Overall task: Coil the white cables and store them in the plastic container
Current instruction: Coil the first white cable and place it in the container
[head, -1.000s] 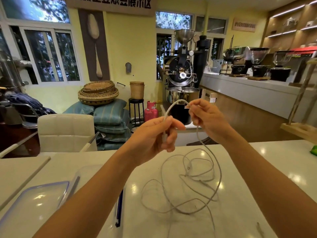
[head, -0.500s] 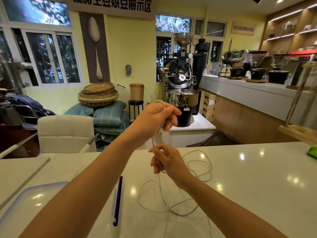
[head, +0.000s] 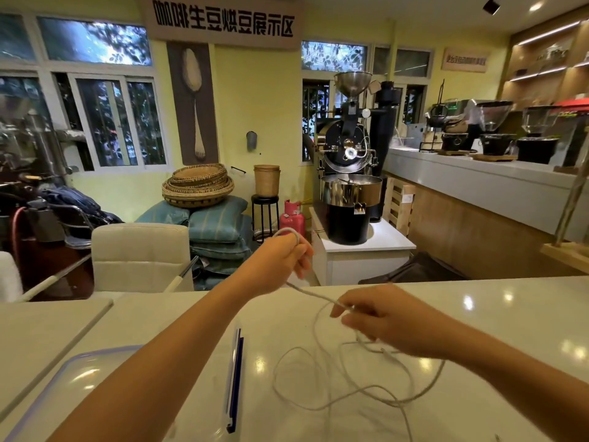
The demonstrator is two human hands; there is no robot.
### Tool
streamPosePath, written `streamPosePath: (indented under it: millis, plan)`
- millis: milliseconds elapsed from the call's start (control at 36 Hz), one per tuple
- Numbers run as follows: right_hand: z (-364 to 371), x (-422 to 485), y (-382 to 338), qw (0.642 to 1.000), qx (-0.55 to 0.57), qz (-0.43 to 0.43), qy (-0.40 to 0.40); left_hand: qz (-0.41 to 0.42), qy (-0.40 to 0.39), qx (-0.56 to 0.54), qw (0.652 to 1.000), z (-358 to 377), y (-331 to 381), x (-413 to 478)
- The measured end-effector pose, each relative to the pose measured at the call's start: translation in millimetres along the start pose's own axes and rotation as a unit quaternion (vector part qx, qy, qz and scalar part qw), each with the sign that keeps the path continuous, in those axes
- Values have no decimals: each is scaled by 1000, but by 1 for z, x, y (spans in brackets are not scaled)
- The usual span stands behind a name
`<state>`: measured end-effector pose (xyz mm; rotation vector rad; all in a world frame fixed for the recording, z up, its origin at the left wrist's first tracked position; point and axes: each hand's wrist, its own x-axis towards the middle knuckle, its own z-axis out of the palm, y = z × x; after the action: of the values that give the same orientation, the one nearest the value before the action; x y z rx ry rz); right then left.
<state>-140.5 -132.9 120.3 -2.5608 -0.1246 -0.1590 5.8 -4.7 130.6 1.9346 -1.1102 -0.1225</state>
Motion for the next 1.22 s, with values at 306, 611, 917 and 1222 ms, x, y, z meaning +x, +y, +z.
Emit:
streamPosePath:
  millis: [306,611,917,1222]
  plan:
    - [-88,2,-41,933,-313,-138,116,5,-121,-72,990,36,9,-29]
    - [-101,51,-6,974,-81,-130,166,59,-154,-309,937,45,30,-45]
    - [7,73,31,933,328,-40,145,118,-56,-310,942,17,55,-33]
    - [50,60,1,910,408,72,0,86,59,-3,995,-3,16,10]
